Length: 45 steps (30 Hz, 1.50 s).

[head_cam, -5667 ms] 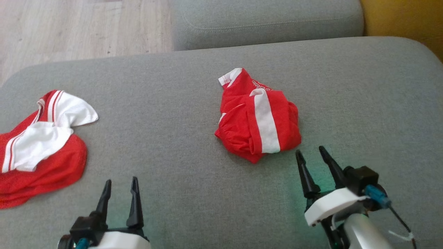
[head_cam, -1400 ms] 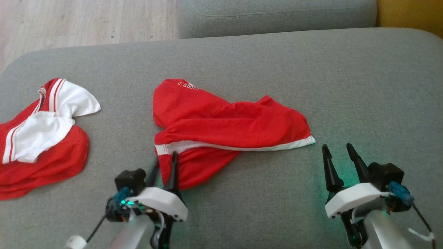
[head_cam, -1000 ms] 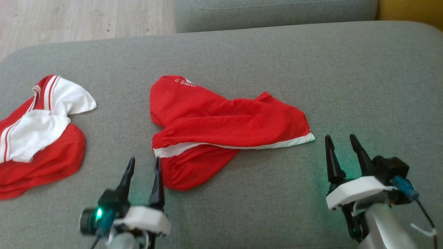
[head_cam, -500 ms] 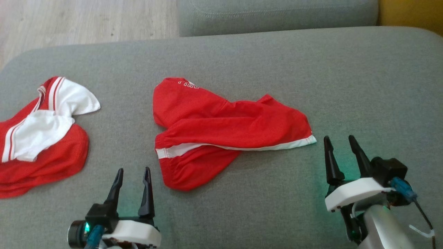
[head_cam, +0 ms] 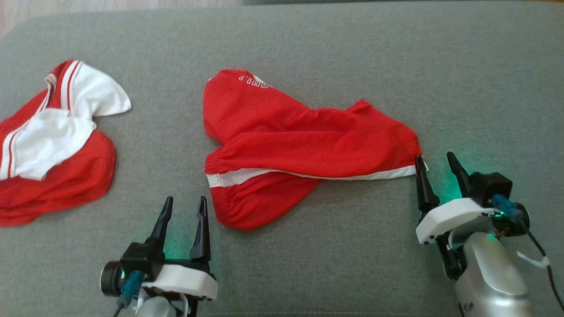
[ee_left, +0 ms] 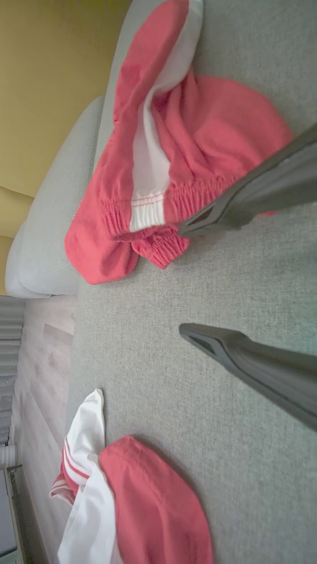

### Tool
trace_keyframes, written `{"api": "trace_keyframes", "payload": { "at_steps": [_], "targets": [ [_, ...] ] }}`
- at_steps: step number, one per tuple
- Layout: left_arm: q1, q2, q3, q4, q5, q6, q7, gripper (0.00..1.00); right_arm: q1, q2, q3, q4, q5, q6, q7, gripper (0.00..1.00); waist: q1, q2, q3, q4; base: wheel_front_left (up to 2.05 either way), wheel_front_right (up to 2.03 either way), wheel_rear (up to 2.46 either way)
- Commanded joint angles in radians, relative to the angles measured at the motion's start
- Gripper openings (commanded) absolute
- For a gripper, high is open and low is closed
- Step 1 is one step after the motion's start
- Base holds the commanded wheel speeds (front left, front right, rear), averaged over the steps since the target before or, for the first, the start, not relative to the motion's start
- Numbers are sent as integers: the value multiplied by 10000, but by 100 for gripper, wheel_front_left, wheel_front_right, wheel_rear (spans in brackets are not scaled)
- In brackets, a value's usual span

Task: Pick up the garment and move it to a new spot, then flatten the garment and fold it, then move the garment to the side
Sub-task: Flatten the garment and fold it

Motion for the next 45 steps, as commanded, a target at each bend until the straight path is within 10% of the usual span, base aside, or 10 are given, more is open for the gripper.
{"api": "trace_keyframes", "payload": {
  "at_steps": [1, 5, 8, 45],
  "targets": [
    [-421, 17, 191, -278, -55, -5, -95, 100, -210, 16, 155, -25, -205, 31, -65, 100, -2, 0, 163, 125, 0, 0, 0],
    [-540, 17, 89, -283, -159, 4, -95, 100, -293, 16, 62, 617, -564, 31, -65, 94, -2, 0, 264, 212, 0, 0, 0],
    [-598, 17, 45, -289, -242, 19, -95, 100, -324, 16, 107, 1064, -714, 31, -65, 0, -2, 0, 257, 211, 0, 0, 0],
    [-1447, 16, -1551, 890, -1770, -1119, -95, 100, 957, 16, 193, -675, 856, 31, -65, 0, -2, 0, -386, -1098, 0, 0, 0]
  ]
}}
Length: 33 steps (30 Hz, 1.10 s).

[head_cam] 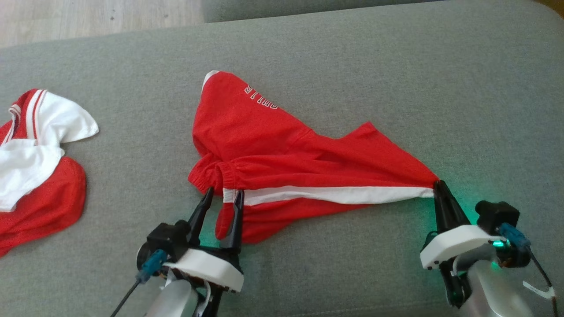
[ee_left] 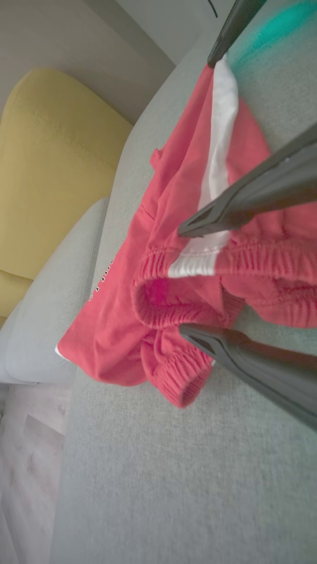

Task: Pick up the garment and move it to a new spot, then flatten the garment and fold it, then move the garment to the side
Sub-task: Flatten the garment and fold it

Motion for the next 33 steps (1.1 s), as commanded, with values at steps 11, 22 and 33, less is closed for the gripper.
{"api": "trace_keyframes", "payload": {
  "at_steps": [11, 22, 33],
  "targets": [
    [-326, 26, -2, -407, -211, -56, -95, 0, -215, -3, 244, -327, 139, 31, -40, 0, 0, 0, 134, 51, 0, 0, 0],
    [-512, 29, 366, -1871, 105, -56, -95, 0, -320, -3, 452, -2229, 1368, 31, -40, 0, 0, 0, -523, 201, 0, 0, 0],
    [-4055, 1980, 416, -3548, 534, -57, -95, 0, -3094, -3, 761, -4380, 4375, 31, -33, 0, 0, 0, -1781, 447, 0, 0, 0]
  ]
}}
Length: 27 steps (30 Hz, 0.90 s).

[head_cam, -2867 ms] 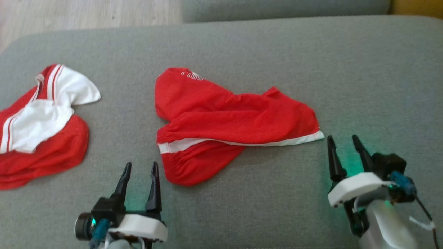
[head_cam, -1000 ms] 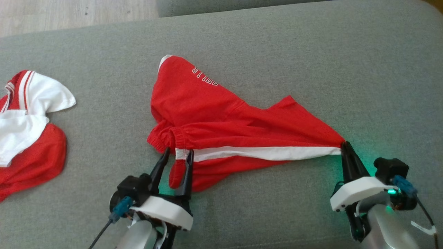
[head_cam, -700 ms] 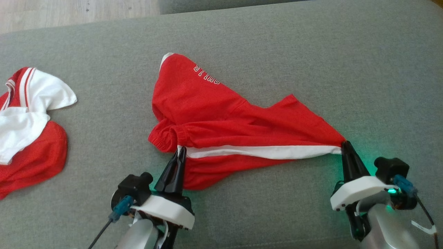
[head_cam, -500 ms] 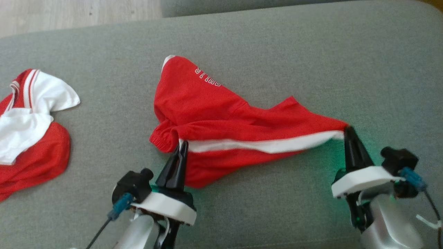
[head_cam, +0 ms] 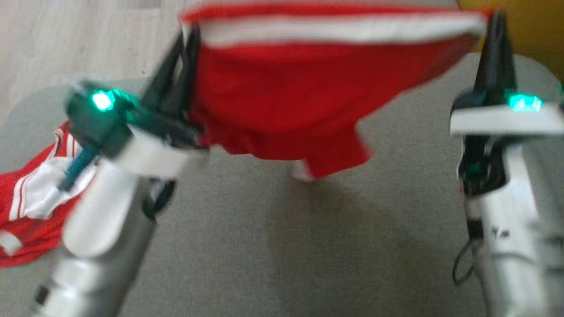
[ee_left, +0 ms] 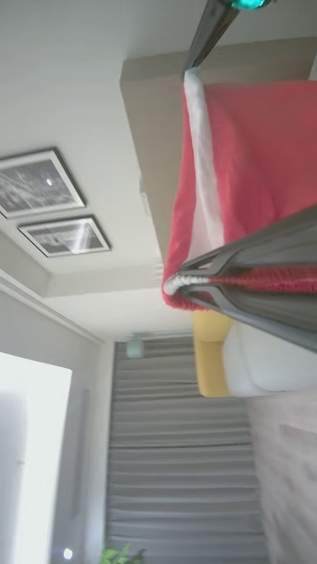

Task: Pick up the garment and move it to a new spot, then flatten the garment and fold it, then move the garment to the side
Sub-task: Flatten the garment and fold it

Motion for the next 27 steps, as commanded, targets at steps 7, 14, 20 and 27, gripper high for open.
{"api": "trace_keyframes", "payload": {
  "at_steps": [7, 14, 20, 27],
  "targets": [
    [-2392, 907, 345, -88, -700, 16, 341, 0, -2464, -519, 634, -818, 263, 31, 653, 0, 1, -1, -288, 145, 0, 0, 0],
    [-2696, 780, 171, 1305, -699, 73, 510, 0, -3405, -655, 878, 492, -245, 31, 1013, 0, 1, -1, 567, 181, 0, 0, 0],
    [-3707, 351, 459, 2865, -753, 130, 108, 0, -5070, -606, 585, 2084, -821, 31, 300, 0, 1, -1, 1579, 82, 0, 0, 0],
    [-4899, -230, 1458, 2323, -316, 142, -43, 0, -6335, -555, 295, 2185, -1088, 31, -41, 0, 1, -1, 1885, -23, 0, 0, 0]
  ]
}}
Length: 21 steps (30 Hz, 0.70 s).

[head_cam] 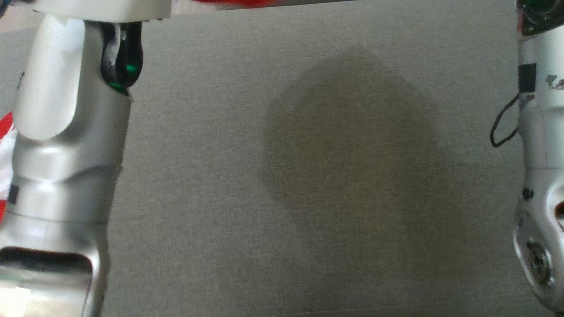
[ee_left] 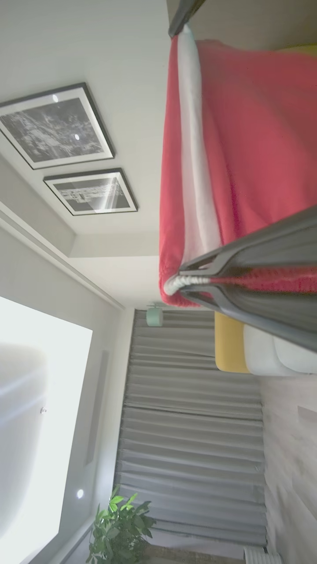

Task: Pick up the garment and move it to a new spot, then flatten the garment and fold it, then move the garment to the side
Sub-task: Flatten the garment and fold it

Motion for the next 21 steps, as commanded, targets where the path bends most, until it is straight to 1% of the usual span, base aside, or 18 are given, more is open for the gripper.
{"api": "trace_keyframes", "payload": {
  "at_steps": [1, 4, 6, 10, 13, 17, 21],
  "targets": [
    [154, 240, 373, -245, 79, 32, -33, 0, 137, 181, -56, -342, 2, 31, -45, 0, -4, 0, -33, -69, 0, 0, 0],
    [1151, 27, 487, 59, 107, -22, -34, 0, 1186, 283, -5, -380, 78, 31, -49, 0, -4, 0, -167, -197, 0, 0, 0],
    [2066, -55, 634, 400, 12, -45, -35, 0, 2284, 353, 256, -342, 143, 31, -50, 0, -4, 0, -207, -328, 0, 0, 0],
    [4197, -394, 908, 1102, -217, -68, -36, 0, 4597, 457, 569, -56, 439, 31, -51, 0, -4, 0, -198, -572, 0, 0, 0],
    [5633, -659, 740, 1443, -418, -72, -36, 0, 6061, 520, 764, 104, 623, 31, -51, 0, -4, 0, -257, -715, 0, 0, 0],
    [7033, -882, 489, 1463, -692, -74, -37, 0, 7392, 562, 1061, 90, 824, 31, -52, 0, -4, 0, -539, -800, 0, 0, 0],
    [8043, -973, 312, 1285, -812, -75, -37, 0, 8320, 570, 1054, -64, 1106, 31, -52, 0, -4, 0, -1019, -721, 0, 0, 0]
  ]
}}
